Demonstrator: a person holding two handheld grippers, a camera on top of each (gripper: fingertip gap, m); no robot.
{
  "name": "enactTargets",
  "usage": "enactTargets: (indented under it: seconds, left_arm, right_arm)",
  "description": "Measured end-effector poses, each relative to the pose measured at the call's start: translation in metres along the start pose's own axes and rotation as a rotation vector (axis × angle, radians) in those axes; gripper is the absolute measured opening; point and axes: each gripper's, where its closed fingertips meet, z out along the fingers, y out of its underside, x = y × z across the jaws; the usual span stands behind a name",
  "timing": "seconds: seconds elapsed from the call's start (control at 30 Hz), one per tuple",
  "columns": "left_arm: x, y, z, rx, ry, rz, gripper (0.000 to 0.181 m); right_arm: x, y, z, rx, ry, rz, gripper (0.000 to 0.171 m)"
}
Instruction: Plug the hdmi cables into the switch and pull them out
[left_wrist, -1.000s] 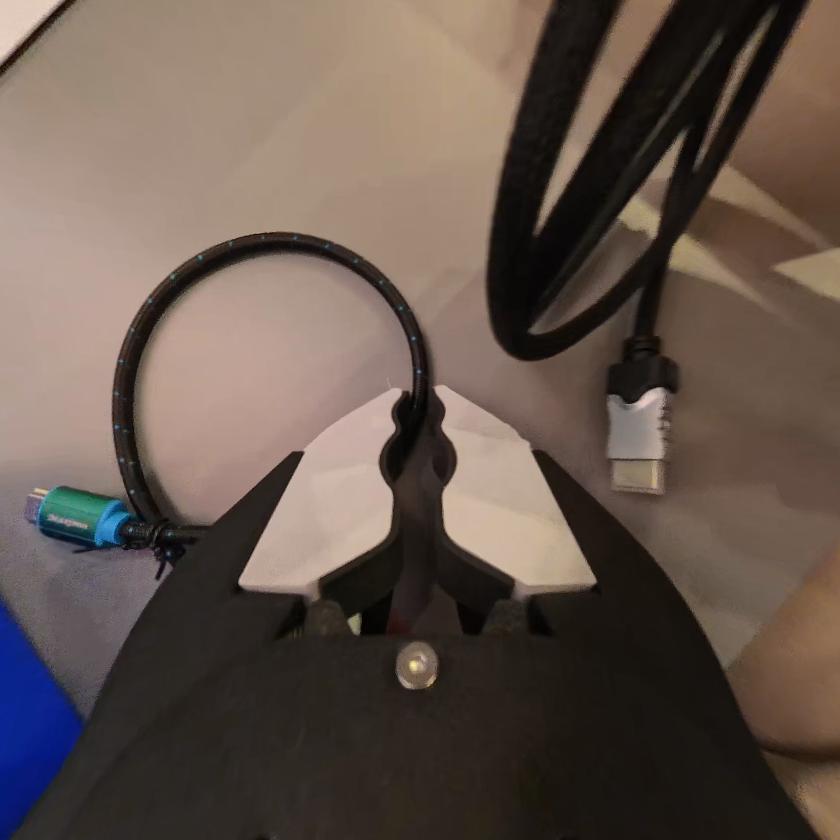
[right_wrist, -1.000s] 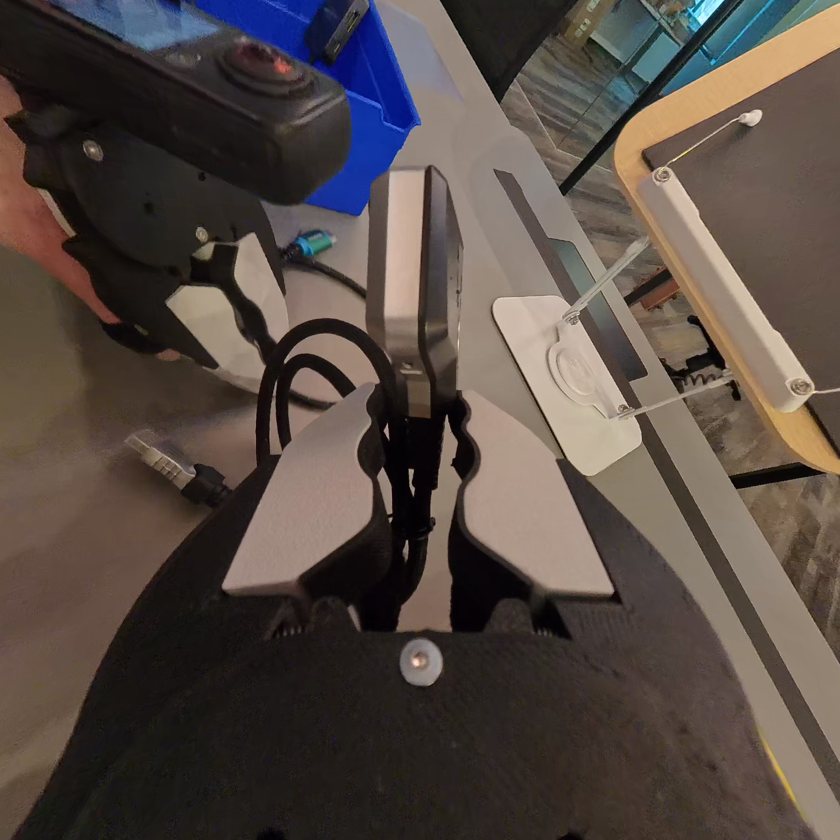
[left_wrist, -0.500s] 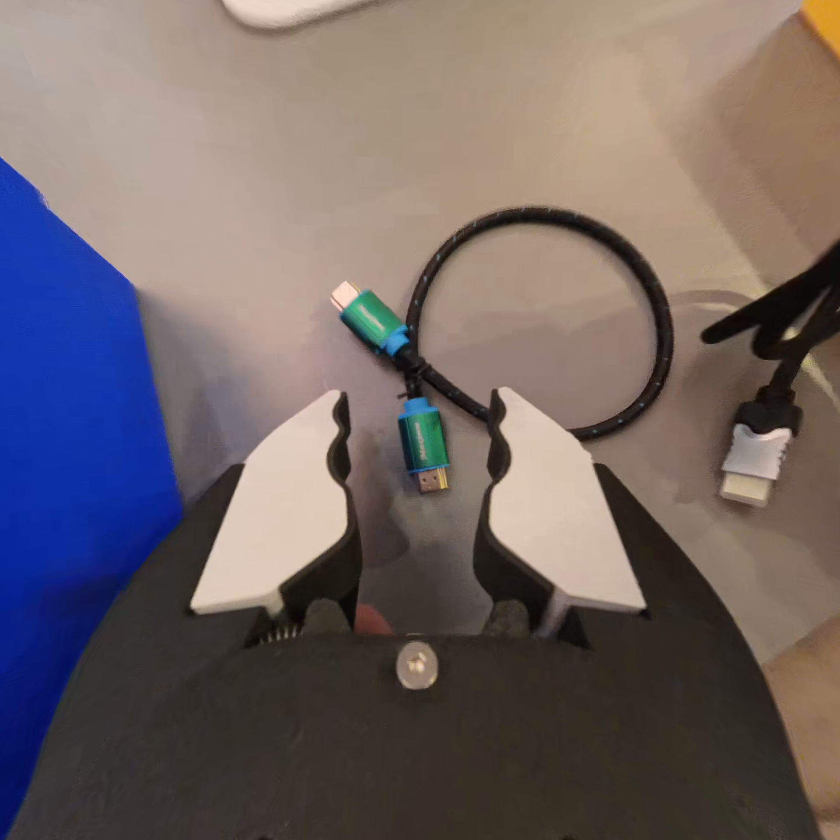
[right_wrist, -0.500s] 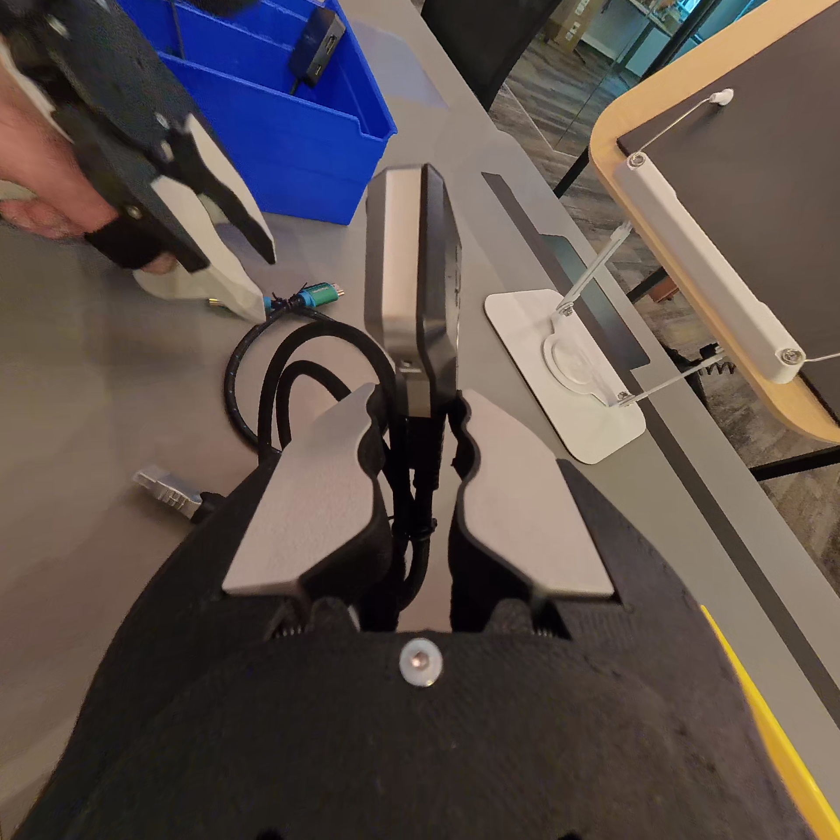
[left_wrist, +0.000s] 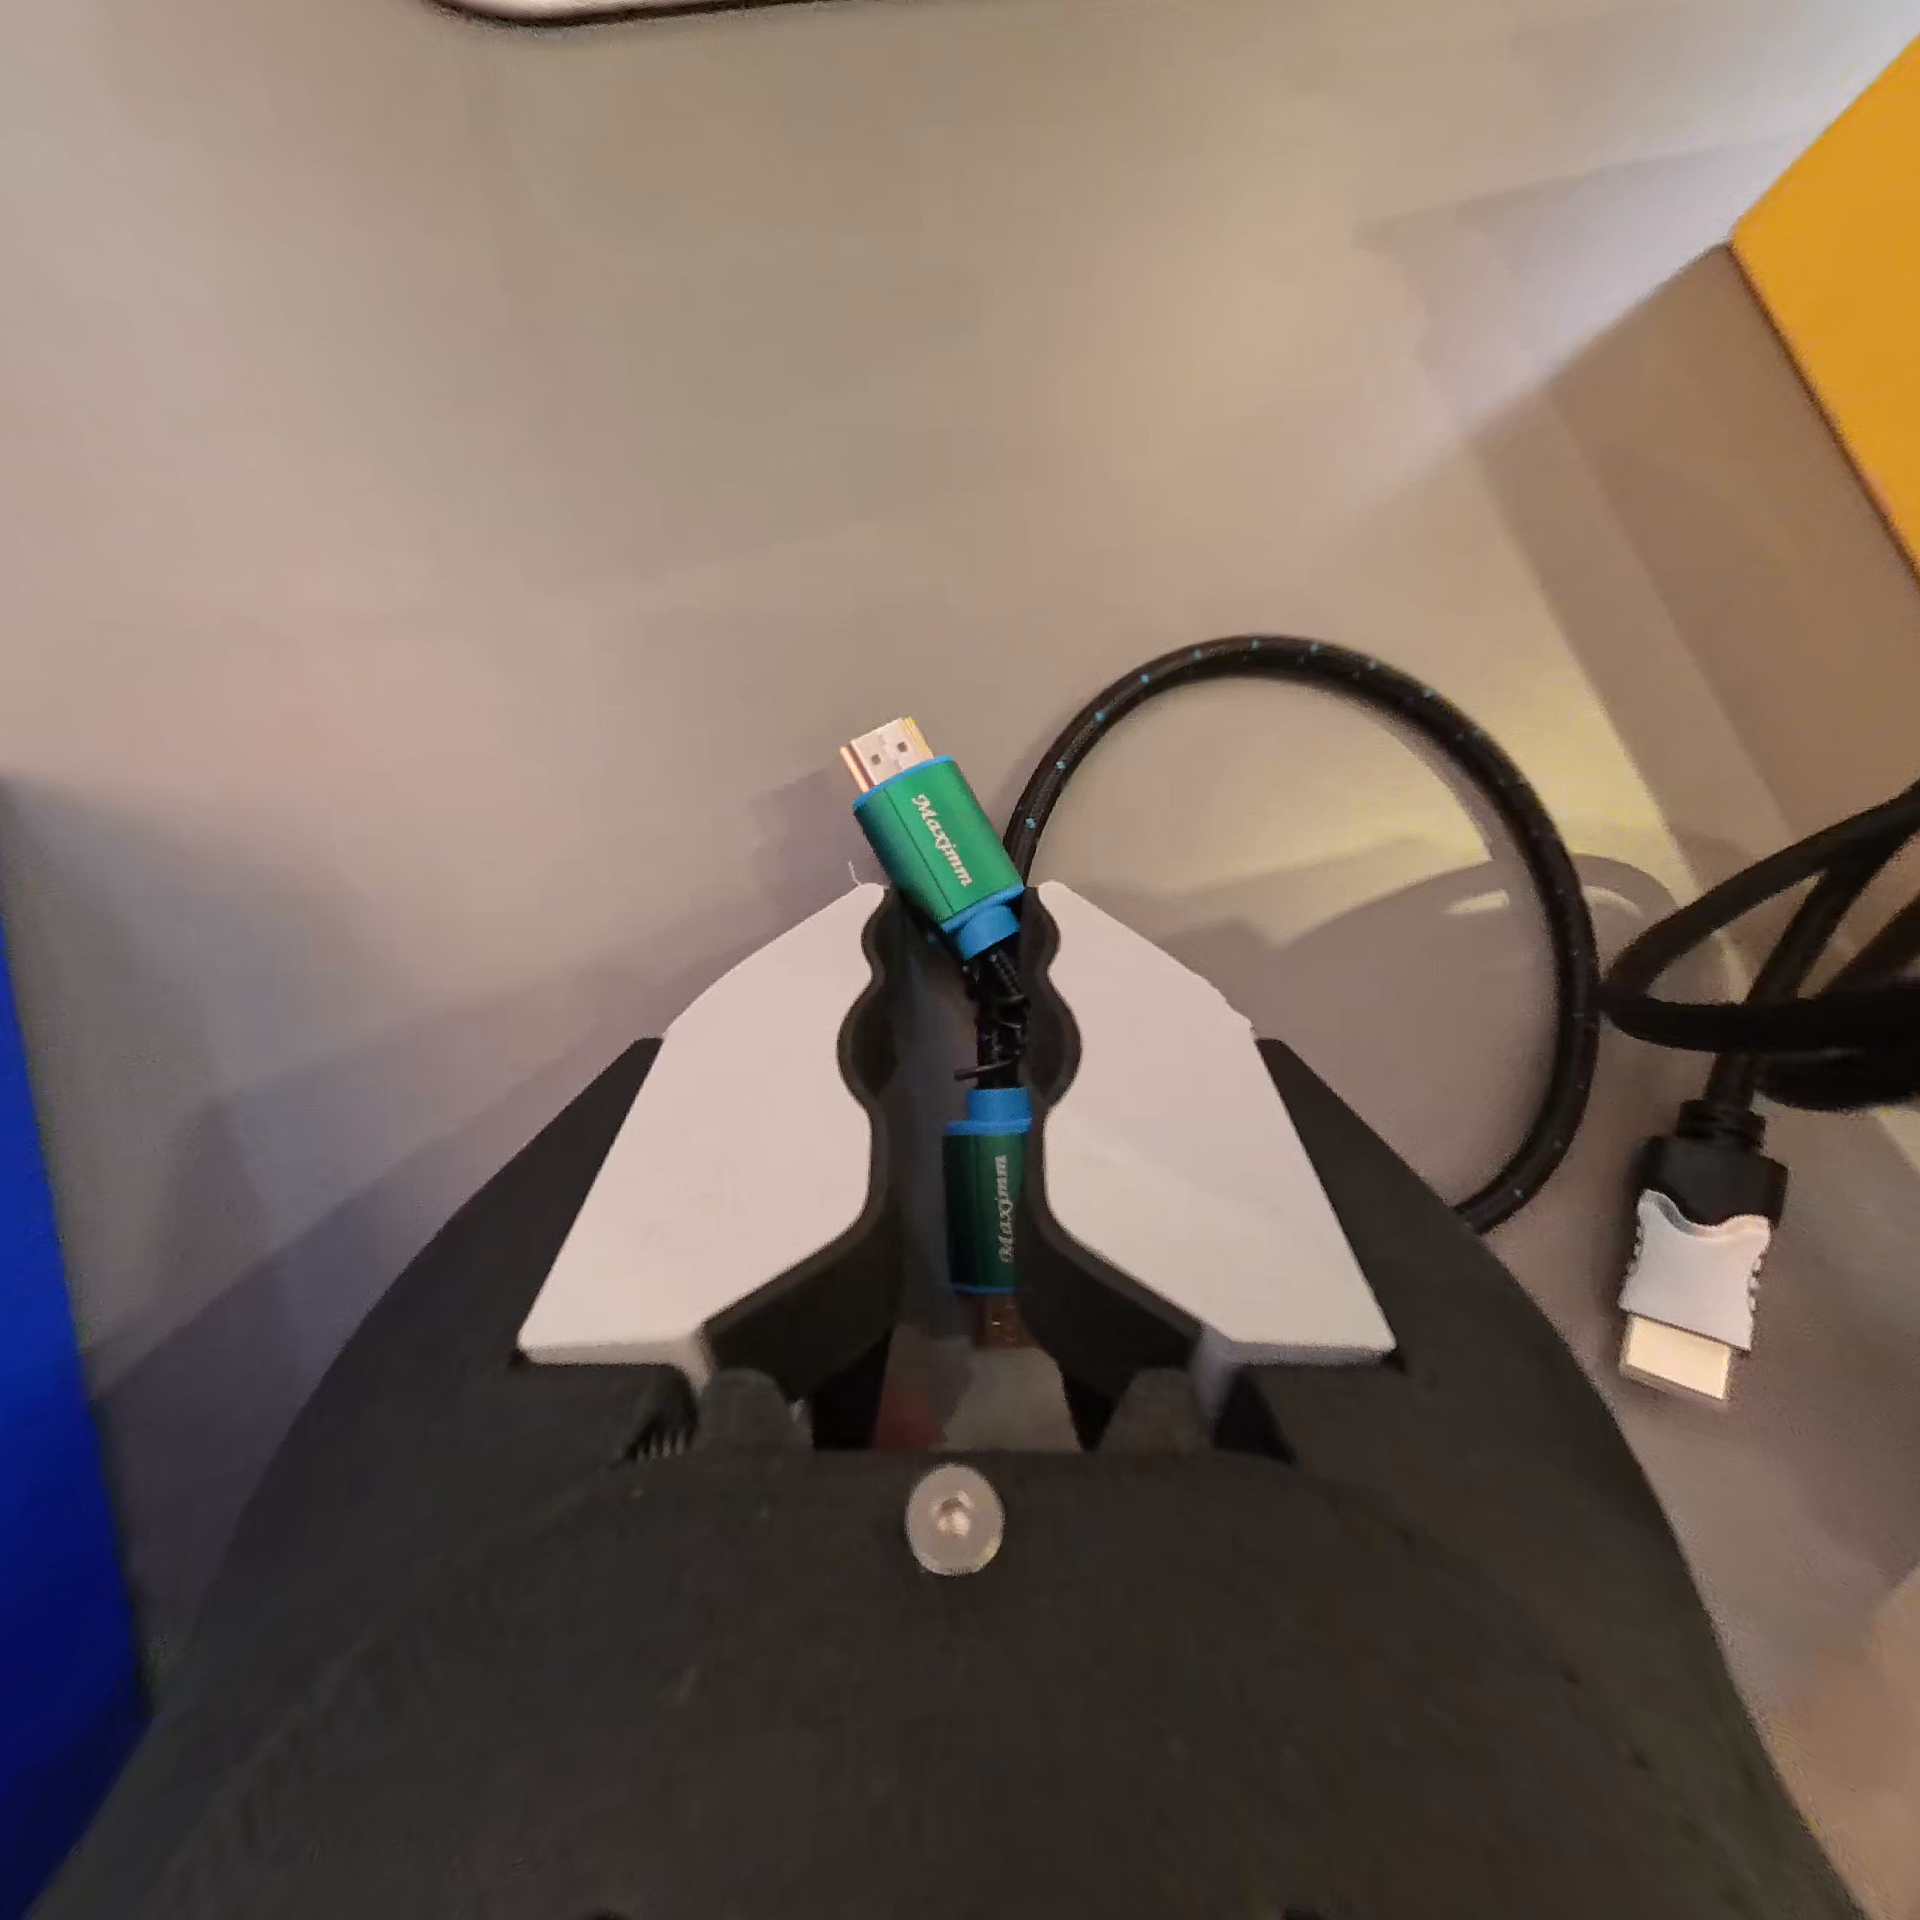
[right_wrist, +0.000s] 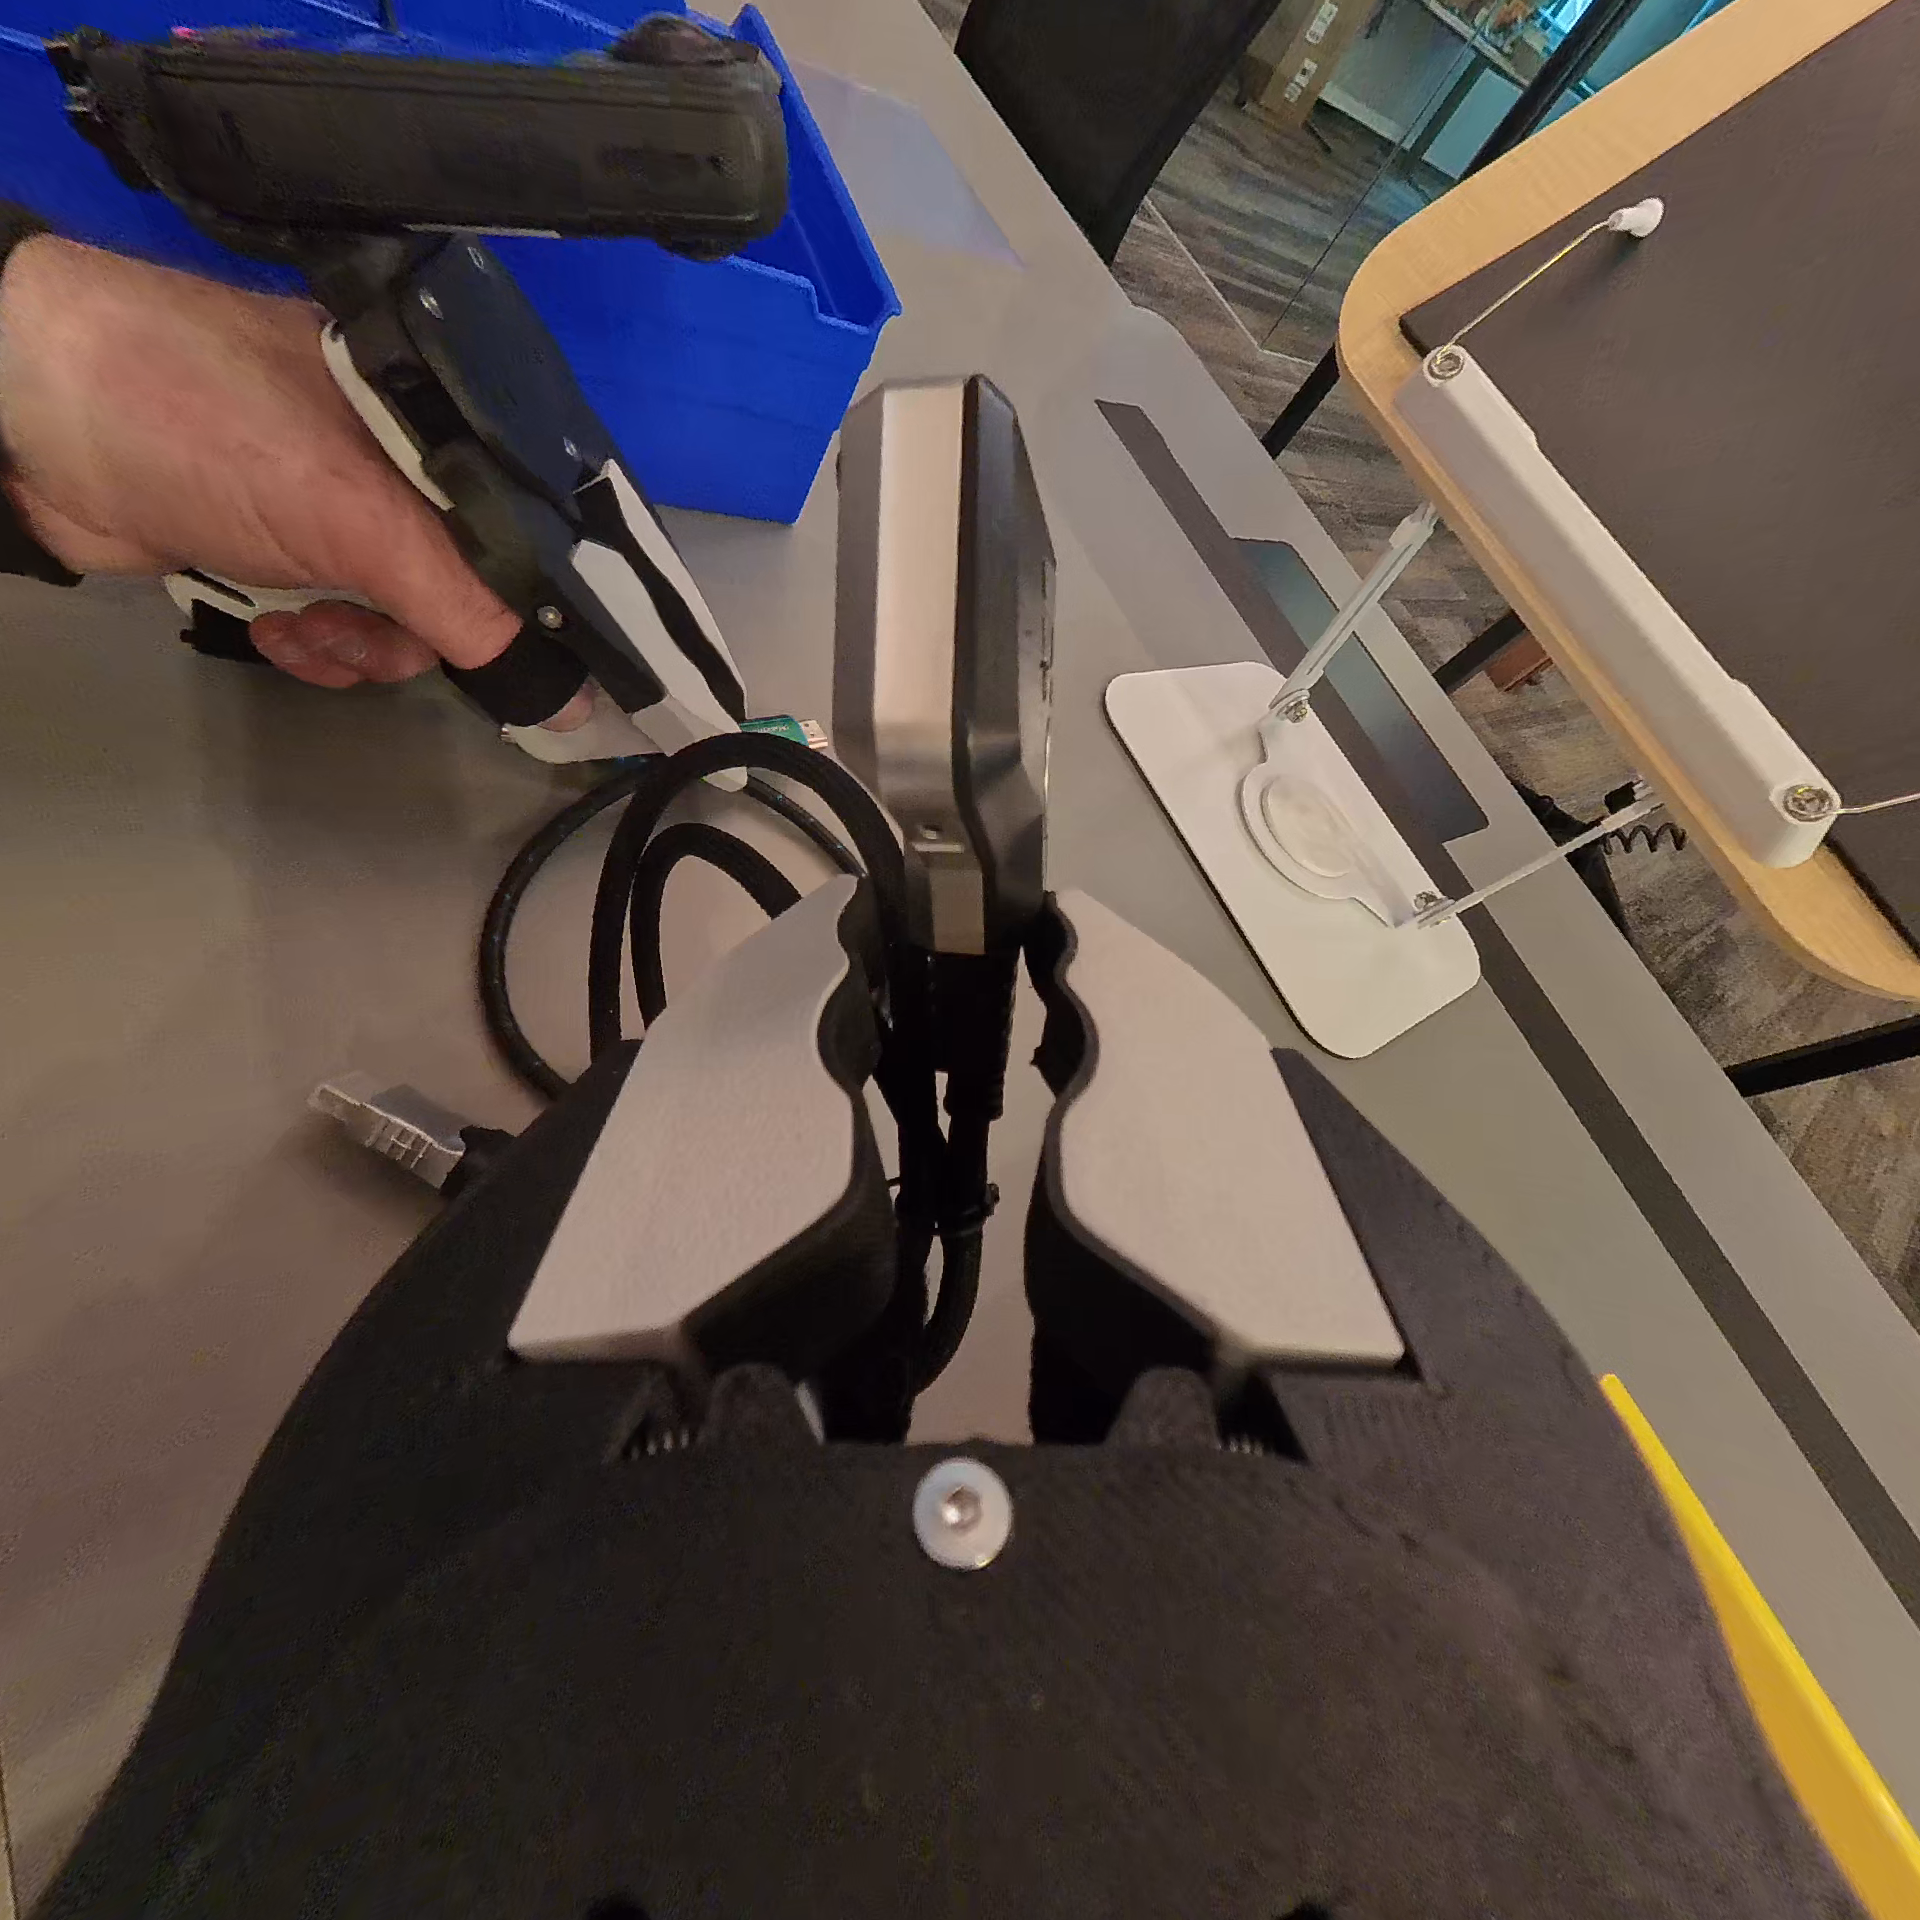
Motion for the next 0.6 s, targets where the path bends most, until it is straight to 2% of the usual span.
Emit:
enactTargets:
  seconds: [0.03,0.13,0.2,0.27,0.37,0.47,0.6]
  left_arm:
    - [0.003,-0.001,-0.001,0.016,0.009,0.019,0.02]
    - [0.018,-0.013,-0.009,0.123,0.049,0.11,0.02]
    - [0.017,-0.021,-0.018,0.166,-0.015,0.167,0.019]
    - [0.022,-0.038,-0.034,0.276,-0.047,0.229,0.019]
    - [0.017,-0.063,-0.063,0.382,-0.187,0.379,0.02]
    - [0.03,-0.087,-0.094,0.483,-0.329,0.621,0.02]
    - [0.053,-0.103,-0.116,0.482,-0.594,1.092,0.019]
  right_arm:
    - [0.0,0.0,0.0,0.0,0.0,0.002,0.027]
    - [0.001,0.0,-0.001,0.003,0.0,0.007,0.027]
    - [0.001,0.0,-0.001,0.004,0.001,0.008,0.027]
    - [0.001,-0.001,-0.001,0.009,0.002,0.01,0.027]
    - [0.001,-0.001,-0.001,0.015,-0.004,0.017,0.027]
    - [0.0,-0.002,-0.001,0.017,-0.007,0.012,0.027]
    - [-0.001,-0.003,-0.001,0.018,-0.01,0.005,0.027]
